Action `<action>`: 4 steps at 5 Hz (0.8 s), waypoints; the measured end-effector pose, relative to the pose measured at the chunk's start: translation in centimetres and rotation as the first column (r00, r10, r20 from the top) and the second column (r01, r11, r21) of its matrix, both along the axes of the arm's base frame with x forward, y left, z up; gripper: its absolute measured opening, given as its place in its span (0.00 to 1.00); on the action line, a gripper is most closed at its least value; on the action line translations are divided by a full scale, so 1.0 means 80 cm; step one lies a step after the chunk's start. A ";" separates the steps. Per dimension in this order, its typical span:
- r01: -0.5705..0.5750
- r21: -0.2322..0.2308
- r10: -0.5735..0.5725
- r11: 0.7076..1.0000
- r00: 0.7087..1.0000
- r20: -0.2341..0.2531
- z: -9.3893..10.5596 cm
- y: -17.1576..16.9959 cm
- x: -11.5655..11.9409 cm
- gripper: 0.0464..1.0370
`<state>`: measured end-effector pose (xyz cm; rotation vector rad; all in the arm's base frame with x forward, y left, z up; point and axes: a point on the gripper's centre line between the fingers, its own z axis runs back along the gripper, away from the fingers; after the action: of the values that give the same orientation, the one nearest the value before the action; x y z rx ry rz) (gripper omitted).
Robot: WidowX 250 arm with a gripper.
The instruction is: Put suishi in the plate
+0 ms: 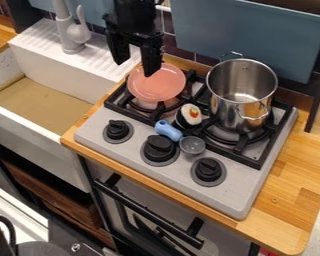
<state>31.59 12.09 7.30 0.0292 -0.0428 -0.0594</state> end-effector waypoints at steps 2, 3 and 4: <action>0.115 -0.023 -0.116 0.993 0.990 -0.078 -0.030 -0.017 0.006 0.96; 0.294 -0.028 -0.295 0.955 0.953 -0.063 -0.037 -0.038 0.011 0.96; 0.462 -0.042 -0.464 0.886 0.885 -0.035 -0.052 -0.056 0.008 0.96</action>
<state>32.23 7.65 3.16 -0.0160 -0.0055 -0.5409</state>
